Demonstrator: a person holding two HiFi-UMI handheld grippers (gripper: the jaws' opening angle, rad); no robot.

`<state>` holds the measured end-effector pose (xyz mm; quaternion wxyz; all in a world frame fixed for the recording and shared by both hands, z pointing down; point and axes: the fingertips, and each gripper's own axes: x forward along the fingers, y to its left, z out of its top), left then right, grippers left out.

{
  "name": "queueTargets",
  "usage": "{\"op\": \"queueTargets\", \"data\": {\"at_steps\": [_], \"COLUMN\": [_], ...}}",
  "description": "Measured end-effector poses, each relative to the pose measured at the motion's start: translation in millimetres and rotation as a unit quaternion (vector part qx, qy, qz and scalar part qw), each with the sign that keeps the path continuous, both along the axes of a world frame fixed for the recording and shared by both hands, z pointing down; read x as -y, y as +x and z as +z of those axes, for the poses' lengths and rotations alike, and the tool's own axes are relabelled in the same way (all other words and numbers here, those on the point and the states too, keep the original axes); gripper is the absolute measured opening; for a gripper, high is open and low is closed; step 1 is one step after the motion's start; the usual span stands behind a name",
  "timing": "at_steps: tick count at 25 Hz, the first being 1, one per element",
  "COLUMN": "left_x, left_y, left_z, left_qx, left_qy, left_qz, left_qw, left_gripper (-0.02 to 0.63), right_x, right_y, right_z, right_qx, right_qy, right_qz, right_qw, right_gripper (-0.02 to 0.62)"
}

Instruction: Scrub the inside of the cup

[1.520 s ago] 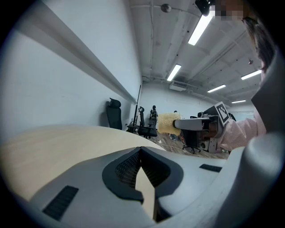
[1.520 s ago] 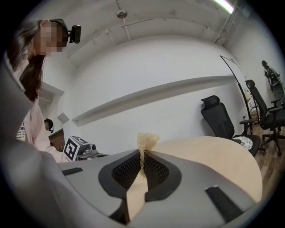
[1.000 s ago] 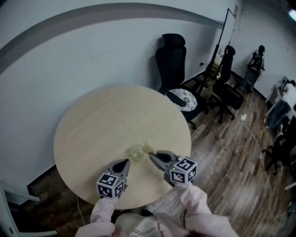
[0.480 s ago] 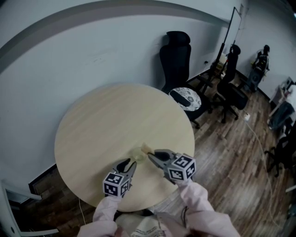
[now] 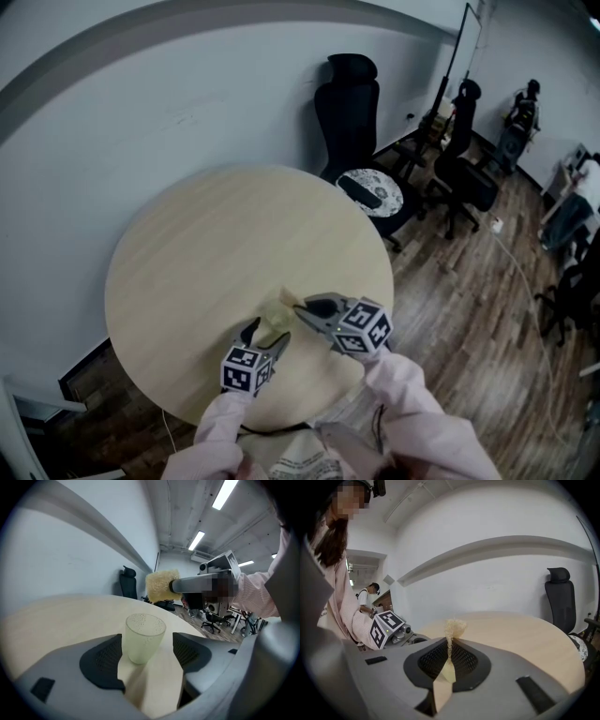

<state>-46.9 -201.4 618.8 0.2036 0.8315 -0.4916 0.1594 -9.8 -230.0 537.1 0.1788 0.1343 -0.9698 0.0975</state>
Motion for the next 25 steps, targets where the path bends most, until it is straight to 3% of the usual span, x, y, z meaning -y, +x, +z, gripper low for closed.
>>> {"op": "queueTargets", "data": {"at_steps": [9, 25], "left_x": [17.0, 33.2], "left_y": [6.7, 16.5], "left_z": [17.7, 23.9], "left_qx": [-0.005, -0.019], "left_qy": [0.0, 0.007], "left_qz": [0.004, 0.01], "left_qw": [1.0, 0.9997], "left_gripper": [0.423, 0.425], "right_x": [7.1, -6.0], "right_y": [-13.2, -26.7], "right_z": [11.5, 23.8], "right_qx": [-0.069, -0.144], "right_qy": [0.046, 0.091], "right_qz": [-0.054, -0.133], "right_qw": [0.995, 0.977], "right_gripper": [0.028, 0.028]}}
